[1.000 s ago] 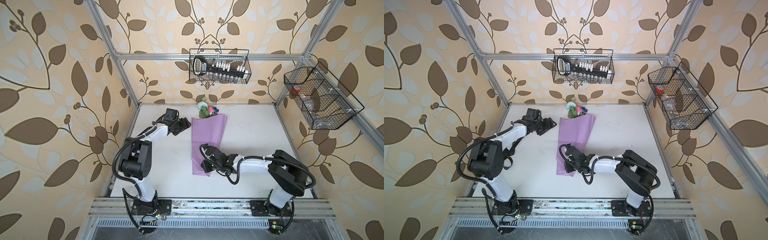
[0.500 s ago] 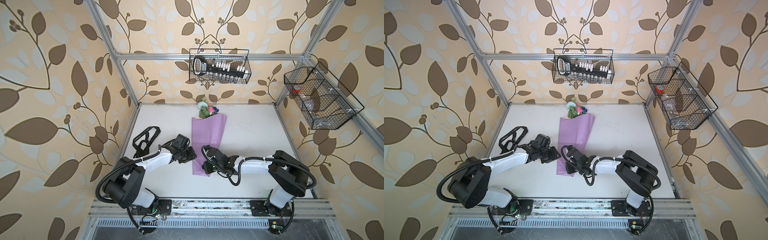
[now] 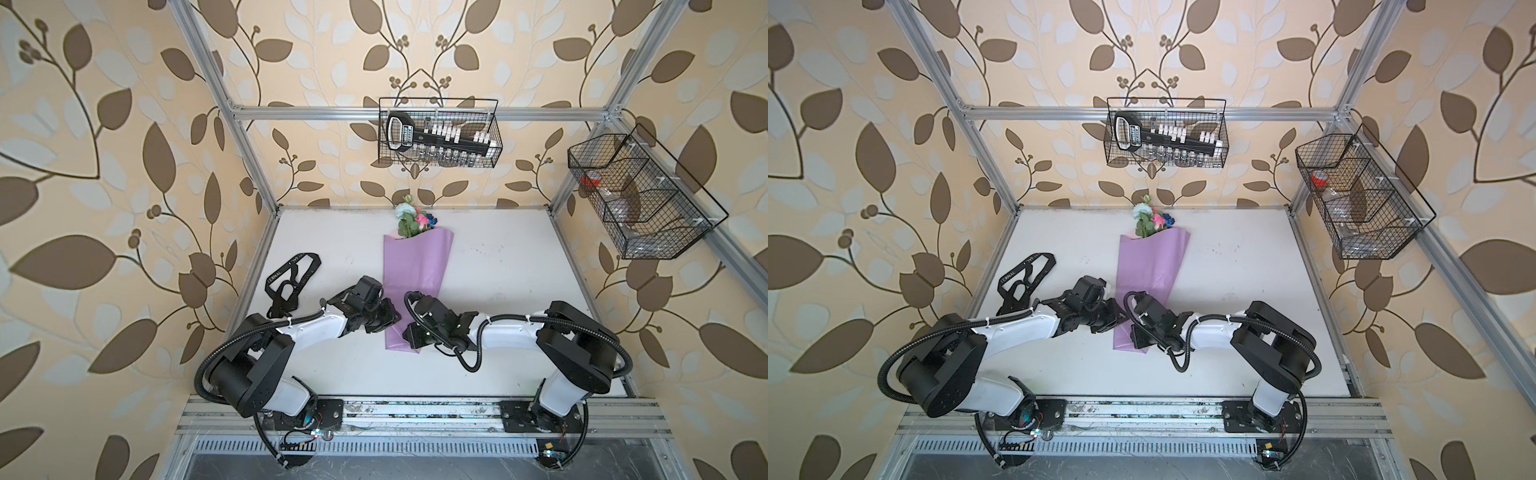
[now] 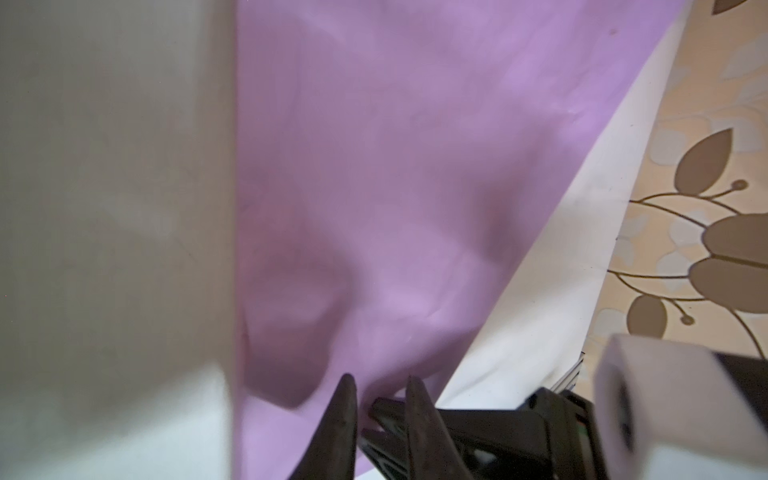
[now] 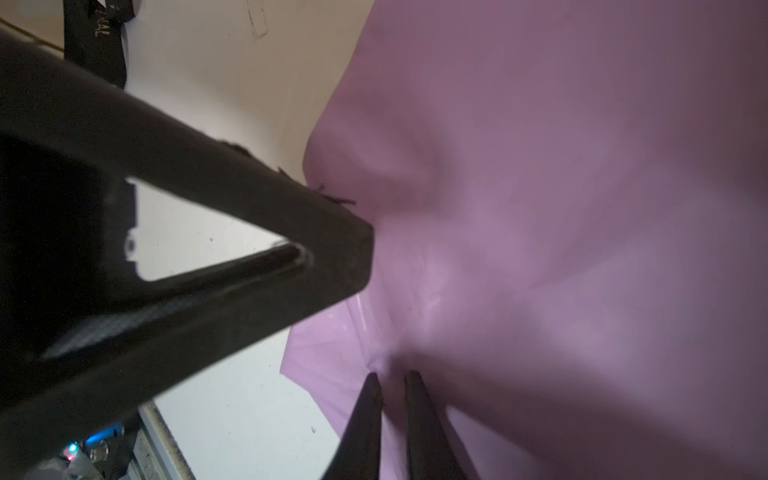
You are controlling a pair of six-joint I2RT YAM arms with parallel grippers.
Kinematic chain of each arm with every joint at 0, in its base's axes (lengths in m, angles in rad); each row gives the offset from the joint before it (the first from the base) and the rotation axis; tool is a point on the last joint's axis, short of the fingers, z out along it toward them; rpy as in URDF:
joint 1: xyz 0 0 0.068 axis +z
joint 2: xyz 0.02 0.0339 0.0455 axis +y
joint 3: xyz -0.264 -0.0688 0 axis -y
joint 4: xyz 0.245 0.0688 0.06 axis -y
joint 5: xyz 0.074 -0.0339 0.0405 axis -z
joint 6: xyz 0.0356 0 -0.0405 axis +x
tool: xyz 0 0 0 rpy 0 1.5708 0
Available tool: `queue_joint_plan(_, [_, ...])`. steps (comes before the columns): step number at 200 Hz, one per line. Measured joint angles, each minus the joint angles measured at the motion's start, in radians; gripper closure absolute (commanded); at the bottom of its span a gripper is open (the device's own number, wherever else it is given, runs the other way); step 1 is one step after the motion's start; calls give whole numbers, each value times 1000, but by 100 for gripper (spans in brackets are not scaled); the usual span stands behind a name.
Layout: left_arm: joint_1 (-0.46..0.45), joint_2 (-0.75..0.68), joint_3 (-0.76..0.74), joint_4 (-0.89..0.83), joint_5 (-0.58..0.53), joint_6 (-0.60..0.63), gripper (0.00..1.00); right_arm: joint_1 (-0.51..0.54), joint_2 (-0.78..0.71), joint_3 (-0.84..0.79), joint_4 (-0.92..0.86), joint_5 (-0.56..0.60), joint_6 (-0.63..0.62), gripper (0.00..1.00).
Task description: Tie the bouquet of fake flowers
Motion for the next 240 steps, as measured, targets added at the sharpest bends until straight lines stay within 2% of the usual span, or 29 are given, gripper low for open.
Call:
queue_joint_plan(22, [0, 15, 0, 16, -4, -5, 80, -4, 0, 0, 0, -10, 1, 85])
queue_joint_plan(59, [1, 146, -12, 75, 13, -19, 86, -44, 0, -33, 48, -69, 14, 85])
queue_joint_plan(90, [0, 154, -13, 92, 14, -17, 88, -114, -25, -118, 163, -179, 48, 84])
queue_joint_plan(134, [0, 154, -16, 92, 11, -13, 91, -183, -33, -177, 264, -270, 83, 84])
queue_joint_plan(240, [0, 162, -16, 101, 15, 10, 95, -438, 79, -161, 365, -410, 59, 85])
